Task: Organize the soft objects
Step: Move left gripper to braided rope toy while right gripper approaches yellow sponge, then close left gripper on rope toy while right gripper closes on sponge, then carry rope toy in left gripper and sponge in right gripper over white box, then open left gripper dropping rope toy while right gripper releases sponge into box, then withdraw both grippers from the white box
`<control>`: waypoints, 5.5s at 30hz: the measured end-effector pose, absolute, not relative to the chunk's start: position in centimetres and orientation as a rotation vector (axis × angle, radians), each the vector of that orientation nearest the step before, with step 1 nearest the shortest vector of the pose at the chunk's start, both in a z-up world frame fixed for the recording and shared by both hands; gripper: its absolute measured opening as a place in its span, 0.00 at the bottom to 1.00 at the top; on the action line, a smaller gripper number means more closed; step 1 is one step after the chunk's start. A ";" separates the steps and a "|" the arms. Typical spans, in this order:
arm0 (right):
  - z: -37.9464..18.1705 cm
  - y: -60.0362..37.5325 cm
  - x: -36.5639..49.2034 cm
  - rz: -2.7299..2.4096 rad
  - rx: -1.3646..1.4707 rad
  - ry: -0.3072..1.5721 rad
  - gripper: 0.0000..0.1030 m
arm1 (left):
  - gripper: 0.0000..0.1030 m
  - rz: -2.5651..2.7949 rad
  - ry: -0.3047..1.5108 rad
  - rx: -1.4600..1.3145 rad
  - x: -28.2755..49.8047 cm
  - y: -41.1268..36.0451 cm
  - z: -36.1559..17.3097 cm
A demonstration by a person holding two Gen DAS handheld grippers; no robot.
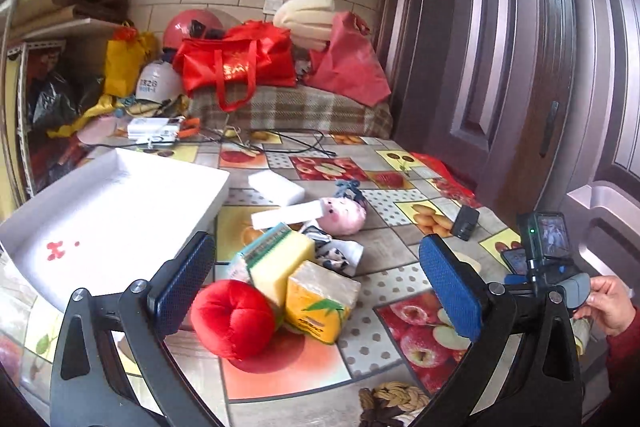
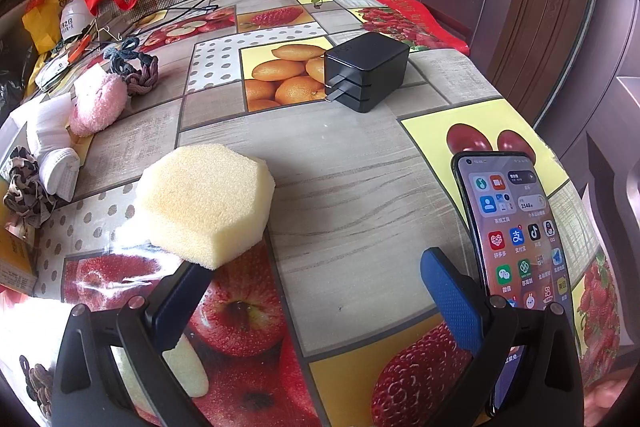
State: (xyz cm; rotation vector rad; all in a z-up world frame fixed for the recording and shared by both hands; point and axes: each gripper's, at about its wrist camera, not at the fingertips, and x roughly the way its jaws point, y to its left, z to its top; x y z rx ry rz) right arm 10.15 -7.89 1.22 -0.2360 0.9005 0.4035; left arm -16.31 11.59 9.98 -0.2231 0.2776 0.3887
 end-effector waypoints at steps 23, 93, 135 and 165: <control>1.2 -7.8 10.2 0.402 -0.239 0.901 1.00 | 1.00 0.625 0.450 -0.223 -14.2 13.2 5.6; 6.3 -2.8 1.6 1.011 -0.166 0.425 0.56 | 0.34 0.695 0.483 -0.035 -15.5 13.9 5.4; 5.8 17.1 -12.4 1.364 -0.271 0.309 1.00 | 1.00 1.164 0.319 -0.399 -24.7 32.1 4.5; 0.7 0.5 5.4 0.608 -0.358 0.872 1.00 | 1.00 0.375 0.424 -0.332 -11.6 11.6 5.9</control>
